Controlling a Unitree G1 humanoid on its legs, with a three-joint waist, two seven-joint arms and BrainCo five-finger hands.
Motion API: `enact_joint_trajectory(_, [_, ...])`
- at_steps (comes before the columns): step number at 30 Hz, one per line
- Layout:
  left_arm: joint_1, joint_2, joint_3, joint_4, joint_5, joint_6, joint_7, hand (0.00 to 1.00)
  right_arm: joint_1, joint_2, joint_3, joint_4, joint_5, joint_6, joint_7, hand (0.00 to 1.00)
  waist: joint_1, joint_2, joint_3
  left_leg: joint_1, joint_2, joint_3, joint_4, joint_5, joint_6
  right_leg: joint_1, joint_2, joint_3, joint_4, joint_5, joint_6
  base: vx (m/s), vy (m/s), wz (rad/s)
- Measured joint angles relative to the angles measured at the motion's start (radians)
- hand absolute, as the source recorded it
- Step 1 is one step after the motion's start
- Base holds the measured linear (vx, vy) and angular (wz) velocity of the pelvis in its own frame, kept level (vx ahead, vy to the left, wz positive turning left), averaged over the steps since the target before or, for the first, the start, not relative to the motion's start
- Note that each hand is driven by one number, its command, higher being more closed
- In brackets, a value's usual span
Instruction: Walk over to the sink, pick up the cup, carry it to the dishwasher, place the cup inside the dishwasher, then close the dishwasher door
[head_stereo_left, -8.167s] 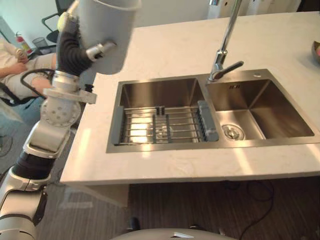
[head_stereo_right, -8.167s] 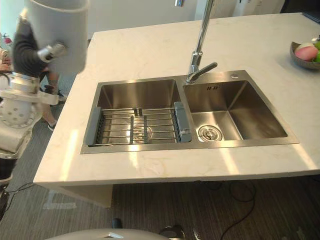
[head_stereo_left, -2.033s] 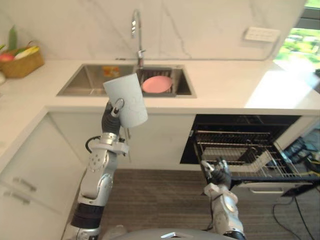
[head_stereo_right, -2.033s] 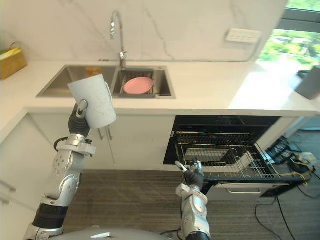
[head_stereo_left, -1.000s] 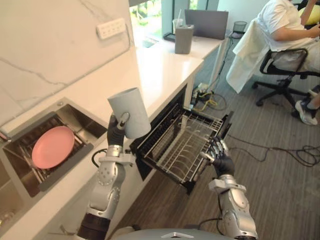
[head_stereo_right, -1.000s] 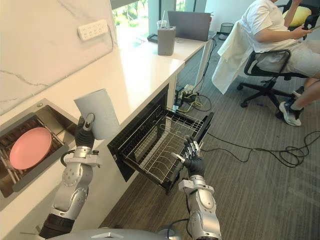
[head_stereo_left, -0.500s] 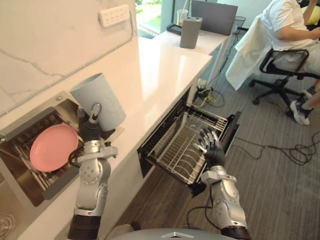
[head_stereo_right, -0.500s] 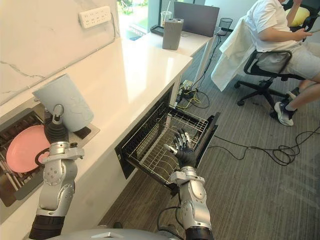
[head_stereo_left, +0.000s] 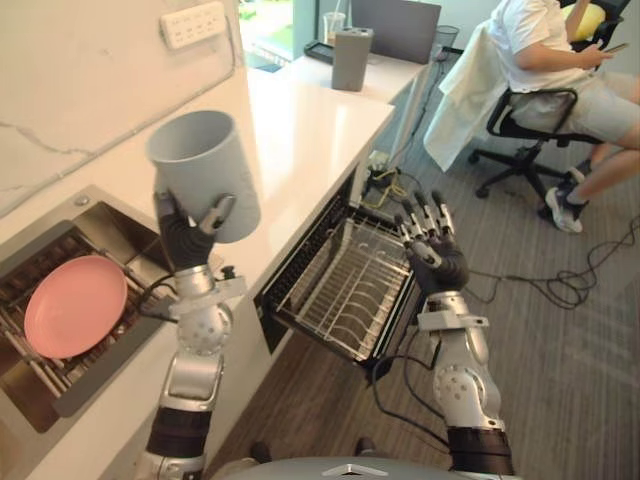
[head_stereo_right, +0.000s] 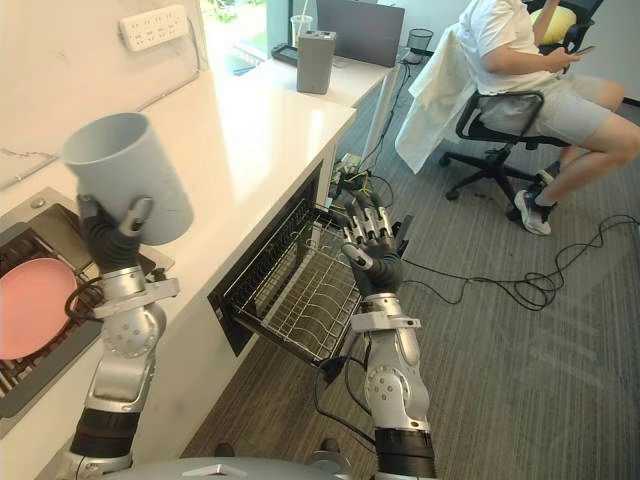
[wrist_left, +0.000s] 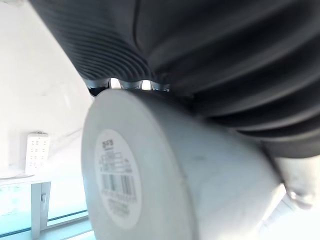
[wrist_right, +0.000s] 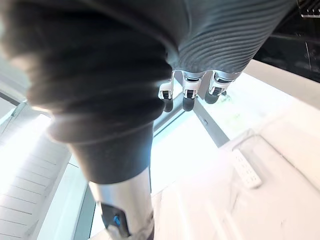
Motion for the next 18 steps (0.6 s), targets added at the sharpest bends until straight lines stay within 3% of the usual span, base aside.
enact_joint_trajectory(6, [-0.01,0.012,-0.059,0.075,0.24,0.049,0.111,1.0,-0.005,-0.025,0.011,-0.006,0.158,0.097,0.024,0.0,-0.014,0.0,-0.012,0.0,0.003,0.012,-0.006,0.0,0.0,-0.009,0.003,0.006,-0.001,0.006,-0.002,-0.06,-0.006,-0.06])
enact_joint_trajectory(13, [-0.049,0.018,-0.121,0.148,0.386,0.138,0.261,1.0,-0.031,-0.057,0.067,-0.058,0.209,0.131,0.005,0.0,-0.014,0.005,-0.043,-0.014,0.009,0.016,-0.006,0.011,-0.001,-0.025,0.008,0.007,-0.001,0.012,-0.006,-0.02,-0.006,-0.02])
enact_joint_trajectory(18, [-0.068,0.022,-0.172,0.173,0.393,0.177,0.284,1.0,-0.067,-0.061,0.125,-0.061,0.22,0.134,-0.067,0.0,-0.013,0.005,-0.046,-0.016,0.01,0.008,-0.007,0.018,-0.001,-0.023,0.009,-0.001,-0.001,0.014,-0.007,-0.02,-0.007,0.05])
